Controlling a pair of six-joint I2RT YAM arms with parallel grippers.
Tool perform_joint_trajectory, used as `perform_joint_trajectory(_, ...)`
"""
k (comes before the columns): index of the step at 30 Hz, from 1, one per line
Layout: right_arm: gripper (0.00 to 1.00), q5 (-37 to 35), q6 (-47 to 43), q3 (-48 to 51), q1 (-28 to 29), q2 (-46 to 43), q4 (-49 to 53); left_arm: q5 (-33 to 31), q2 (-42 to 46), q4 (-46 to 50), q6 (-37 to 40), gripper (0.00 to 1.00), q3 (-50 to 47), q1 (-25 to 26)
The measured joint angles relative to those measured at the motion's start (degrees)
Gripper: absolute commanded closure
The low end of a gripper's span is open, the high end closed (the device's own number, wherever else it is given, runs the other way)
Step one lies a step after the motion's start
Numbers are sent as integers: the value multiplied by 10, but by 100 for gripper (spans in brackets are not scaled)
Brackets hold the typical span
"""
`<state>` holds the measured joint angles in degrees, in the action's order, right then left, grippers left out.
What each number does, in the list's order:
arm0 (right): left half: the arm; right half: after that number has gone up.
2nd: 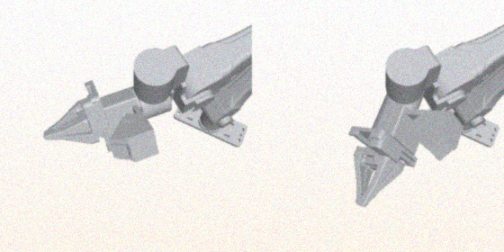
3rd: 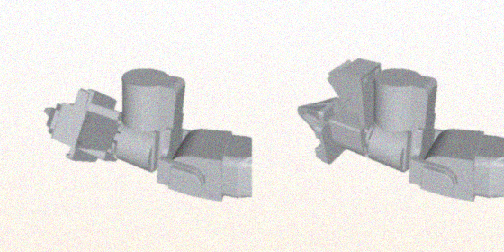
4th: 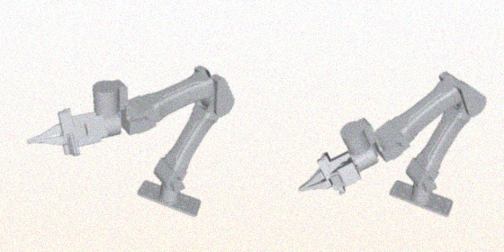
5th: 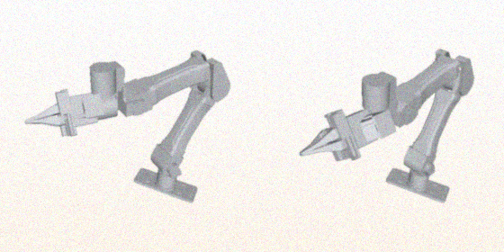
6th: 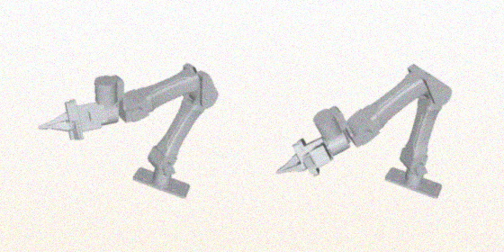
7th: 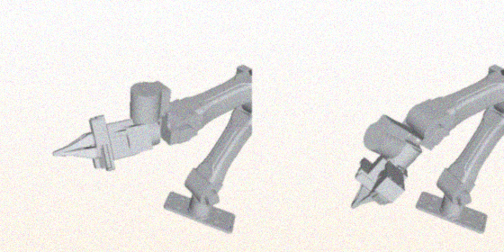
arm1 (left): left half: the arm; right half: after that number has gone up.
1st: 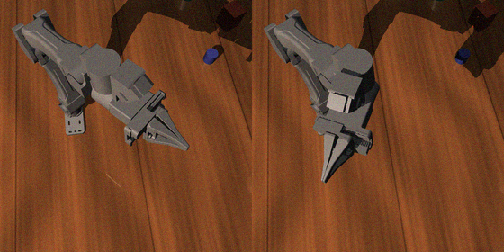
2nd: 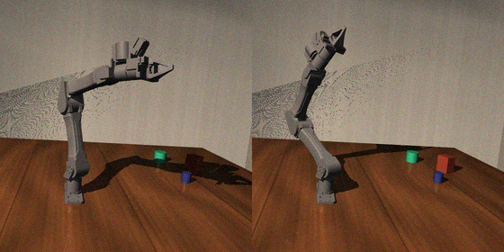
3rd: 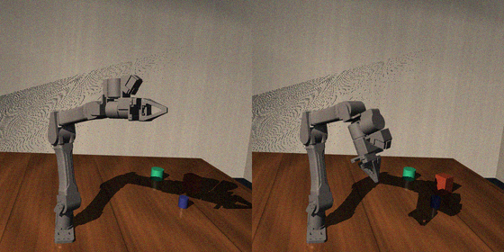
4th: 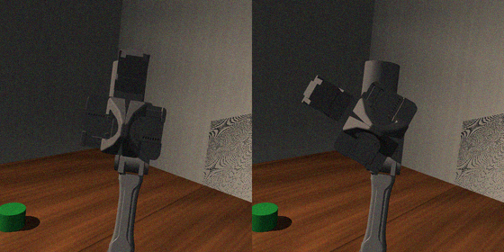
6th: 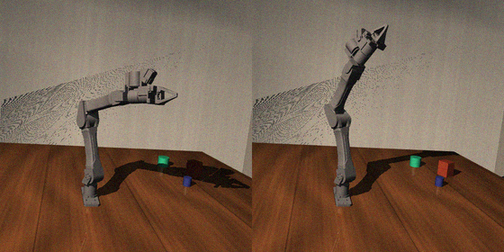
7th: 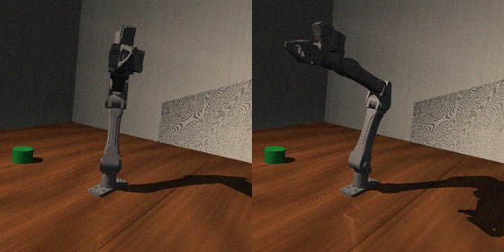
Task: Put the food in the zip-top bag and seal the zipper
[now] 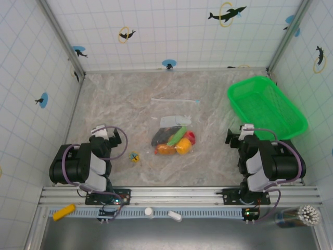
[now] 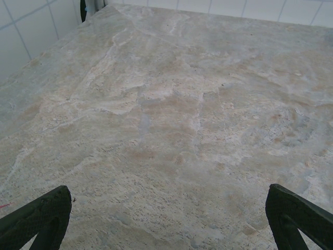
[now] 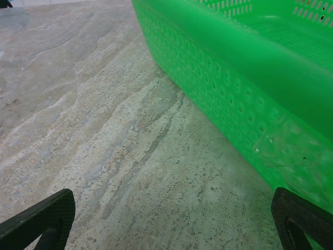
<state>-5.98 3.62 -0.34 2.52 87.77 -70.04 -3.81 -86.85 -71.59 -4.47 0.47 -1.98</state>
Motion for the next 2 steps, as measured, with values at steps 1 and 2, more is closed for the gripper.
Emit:
perform_joint_trajectory(1,0,0,0,0,0,0,0,0,0,0,0,2,0,0)
perform_joint_trajectory(2,0,0,0,0,0,0,0,0,0,0,0,3,0,0)
